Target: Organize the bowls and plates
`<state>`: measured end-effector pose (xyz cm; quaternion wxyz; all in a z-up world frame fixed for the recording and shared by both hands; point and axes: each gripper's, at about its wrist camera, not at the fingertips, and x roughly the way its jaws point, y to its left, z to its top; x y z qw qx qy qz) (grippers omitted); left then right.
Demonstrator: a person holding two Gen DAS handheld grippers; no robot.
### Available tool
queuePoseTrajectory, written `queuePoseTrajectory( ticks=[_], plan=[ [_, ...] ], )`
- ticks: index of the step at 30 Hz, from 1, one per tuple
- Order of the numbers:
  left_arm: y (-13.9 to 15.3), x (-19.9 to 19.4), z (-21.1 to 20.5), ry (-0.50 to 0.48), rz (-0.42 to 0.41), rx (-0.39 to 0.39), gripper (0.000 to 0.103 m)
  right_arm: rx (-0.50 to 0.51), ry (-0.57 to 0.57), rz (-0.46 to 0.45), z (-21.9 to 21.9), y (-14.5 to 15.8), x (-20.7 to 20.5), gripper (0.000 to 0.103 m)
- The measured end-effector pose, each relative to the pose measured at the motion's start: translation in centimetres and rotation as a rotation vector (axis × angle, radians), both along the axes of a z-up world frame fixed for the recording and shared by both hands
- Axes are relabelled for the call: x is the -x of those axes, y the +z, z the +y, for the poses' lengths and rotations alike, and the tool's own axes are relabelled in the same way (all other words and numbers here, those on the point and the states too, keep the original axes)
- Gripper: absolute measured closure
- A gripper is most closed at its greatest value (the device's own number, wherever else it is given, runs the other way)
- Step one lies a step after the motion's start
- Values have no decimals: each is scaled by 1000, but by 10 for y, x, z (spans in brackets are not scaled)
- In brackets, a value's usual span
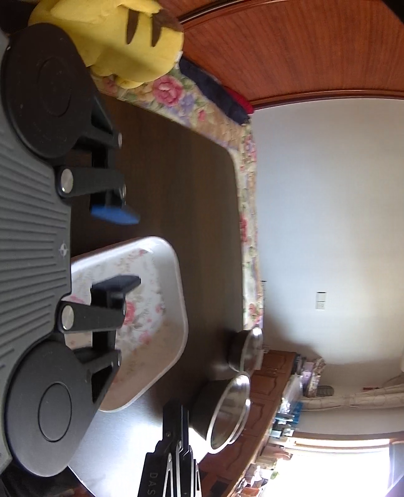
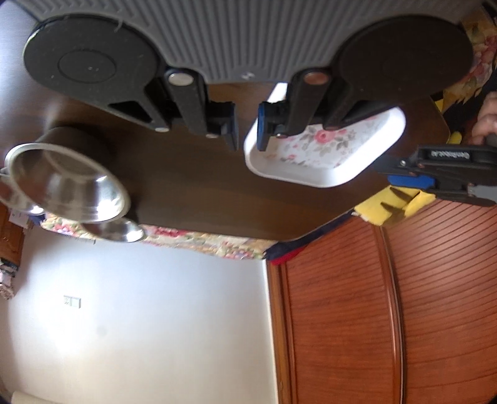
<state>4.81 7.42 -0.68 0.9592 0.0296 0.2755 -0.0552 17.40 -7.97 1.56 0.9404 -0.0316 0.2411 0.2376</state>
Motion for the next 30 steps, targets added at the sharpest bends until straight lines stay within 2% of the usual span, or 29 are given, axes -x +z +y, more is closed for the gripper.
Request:
queuePoseTrajectory(
  ticks=[8, 16, 30],
  plan=[
    [14, 4, -25, -56, -49, 9, 50, -26, -70, -79, -42, 4, 9, 89],
    [15, -8, -69, -129, -73, 35, 34, -24, -162, -138, -86, -1, 8, 89],
    [1, -45, -128, -167, -34, 31, 31, -22, -209, -178, -128, -20, -6, 88]
  ],
)
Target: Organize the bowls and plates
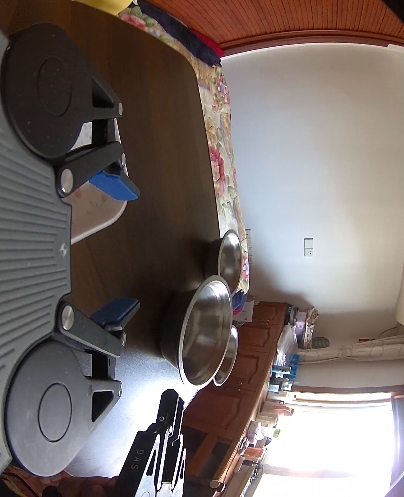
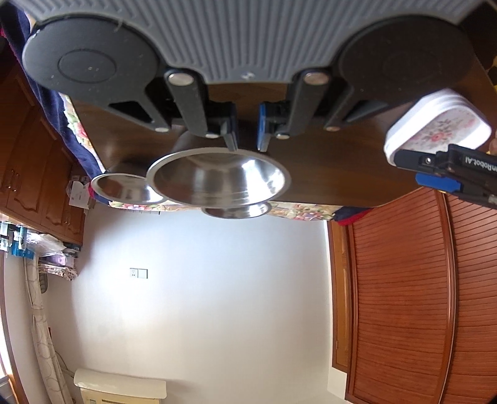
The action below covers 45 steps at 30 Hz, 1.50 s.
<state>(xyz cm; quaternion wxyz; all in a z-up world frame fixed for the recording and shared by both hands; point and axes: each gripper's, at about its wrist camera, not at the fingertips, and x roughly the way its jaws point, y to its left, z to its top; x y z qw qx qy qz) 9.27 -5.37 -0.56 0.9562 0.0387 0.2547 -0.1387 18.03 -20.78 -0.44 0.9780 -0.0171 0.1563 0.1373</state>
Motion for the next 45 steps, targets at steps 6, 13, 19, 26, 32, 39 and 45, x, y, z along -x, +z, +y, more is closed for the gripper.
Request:
queuePoseTrajectory(
  ticks=[6, 13, 19, 26, 32, 39, 45],
  plan=[
    [-1, -16, -19, -3, 10, -8, 31, -23, -12, -24, -14, -2, -6, 88],
    [-2, -32, -33, -3, 20, -21, 31, -28, -34, -57, -27, 2, -18, 70],
    [-3, -46, -44, -3, 27, -32, 31, -6, -60, -66, -35, 6, -34, 69],
    [-4, -62, -52, -2, 34, -24, 30, -5, -75, -51, -44, 3, -52, 54],
    [-4, -75, -62, -7, 33, -15, 28, -24, -77, -24, -48, 0, -64, 41],
    [-6, -88, -69, -12, 33, 2, 28, -66, -68, 30, -51, -4, -77, 40],
    [-7, -96, -74, -25, 45, 23, 36, -108, -67, 55, -58, -8, -81, 40]
  ],
)
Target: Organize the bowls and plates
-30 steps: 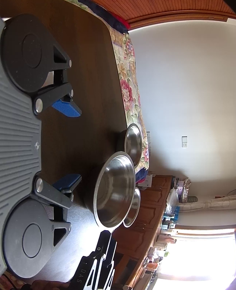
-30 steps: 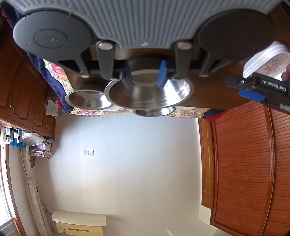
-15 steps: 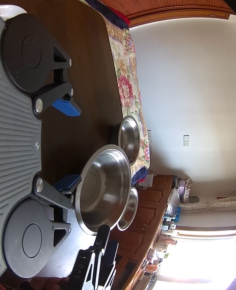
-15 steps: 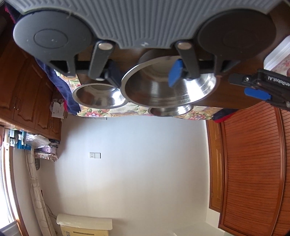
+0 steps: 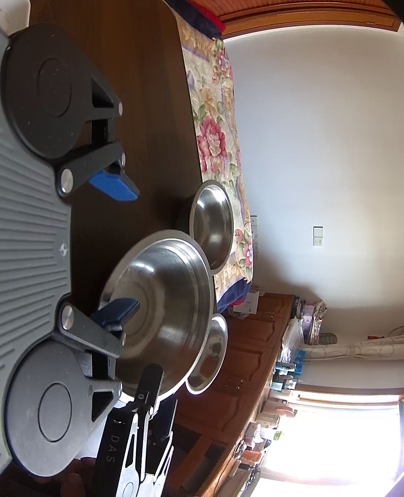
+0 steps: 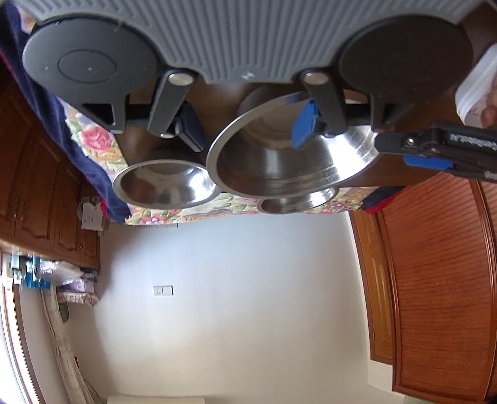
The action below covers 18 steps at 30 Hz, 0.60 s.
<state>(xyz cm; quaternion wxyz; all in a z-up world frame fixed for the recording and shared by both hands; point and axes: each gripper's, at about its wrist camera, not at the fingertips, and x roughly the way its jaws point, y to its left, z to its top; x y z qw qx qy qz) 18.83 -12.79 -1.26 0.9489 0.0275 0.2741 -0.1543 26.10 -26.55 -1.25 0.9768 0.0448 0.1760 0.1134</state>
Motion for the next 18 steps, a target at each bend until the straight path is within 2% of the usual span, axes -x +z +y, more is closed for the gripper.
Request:
queuePoseTrajectory(
  ticks=[7, 10, 13, 15, 18],
  plan=[
    [-3, -15, -5, -5, 42, 51, 56, -13, -8, 36, -2, -2, -6, 40],
    [-5, -19, -8, 0, 47, 47, 62, -25, -12, 50, -5, -3, -8, 41],
    [-8, -24, -10, 9, 56, 51, 69, -29, -14, 57, -5, -4, -10, 48],
    [-10, -26, -10, 12, 67, 52, 73, -31, -9, 55, -5, -4, -9, 49],
    [-10, -27, -9, 13, 64, 52, 73, -30, -9, 53, -5, -4, -9, 53]
  ],
)
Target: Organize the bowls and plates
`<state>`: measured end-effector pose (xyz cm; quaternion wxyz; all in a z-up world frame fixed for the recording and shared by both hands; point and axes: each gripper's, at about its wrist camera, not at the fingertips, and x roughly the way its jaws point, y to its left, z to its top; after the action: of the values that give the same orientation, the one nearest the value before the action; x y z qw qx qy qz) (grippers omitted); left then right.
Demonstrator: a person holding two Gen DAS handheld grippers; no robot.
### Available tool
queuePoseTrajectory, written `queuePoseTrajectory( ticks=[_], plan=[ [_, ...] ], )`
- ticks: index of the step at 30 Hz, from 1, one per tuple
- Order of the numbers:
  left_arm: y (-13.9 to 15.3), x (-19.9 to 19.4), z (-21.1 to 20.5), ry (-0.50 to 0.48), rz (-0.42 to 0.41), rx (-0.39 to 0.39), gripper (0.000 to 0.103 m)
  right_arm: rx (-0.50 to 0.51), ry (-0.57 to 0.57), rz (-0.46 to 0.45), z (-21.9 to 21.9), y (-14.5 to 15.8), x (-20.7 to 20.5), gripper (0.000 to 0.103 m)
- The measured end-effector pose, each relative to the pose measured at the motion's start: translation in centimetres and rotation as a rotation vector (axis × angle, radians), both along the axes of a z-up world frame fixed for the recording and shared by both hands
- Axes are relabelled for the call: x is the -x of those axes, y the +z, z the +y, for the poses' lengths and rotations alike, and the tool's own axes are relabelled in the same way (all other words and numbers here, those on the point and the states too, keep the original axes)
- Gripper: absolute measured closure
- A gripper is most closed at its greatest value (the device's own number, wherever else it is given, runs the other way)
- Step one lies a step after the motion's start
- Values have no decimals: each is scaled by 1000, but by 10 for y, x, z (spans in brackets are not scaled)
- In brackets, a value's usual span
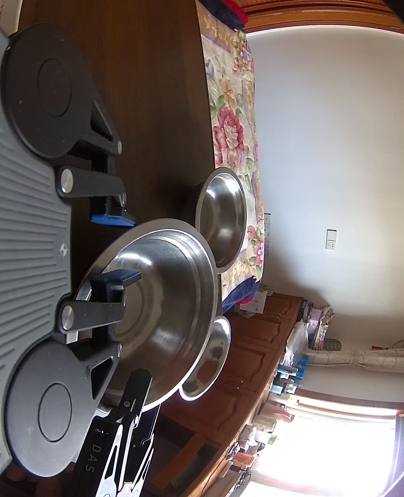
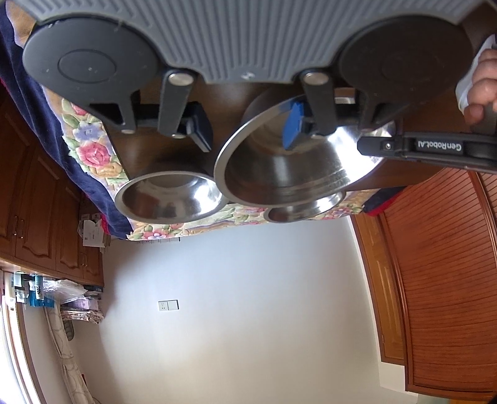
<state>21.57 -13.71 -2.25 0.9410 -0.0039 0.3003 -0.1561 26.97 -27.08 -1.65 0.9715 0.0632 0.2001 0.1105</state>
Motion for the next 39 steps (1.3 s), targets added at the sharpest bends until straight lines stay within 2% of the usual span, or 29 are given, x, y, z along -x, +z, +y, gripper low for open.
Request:
queuePoseTrajectory(
  ticks=[4, 10, 14, 29, 39],
  plan=[
    [0, 1, 0, -1, -4, -2, 75, 6, 8, -3, 1, 0, -1, 63],
    [1, 6, 2, 2, -1, -10, 77, 8, -5, -22, 1, 1, 2, 72],
    [3, 12, 6, -1, -2, -6, 78, 66, -4, -43, 8, 2, 9, 72],
    [23, 57, 24, -30, -43, 0, 78, 67, 0, -58, 18, 16, 45, 72],
    [24, 91, 40, -50, -56, -6, 78, 78, 10, -54, 31, 14, 68, 72]
  ],
)
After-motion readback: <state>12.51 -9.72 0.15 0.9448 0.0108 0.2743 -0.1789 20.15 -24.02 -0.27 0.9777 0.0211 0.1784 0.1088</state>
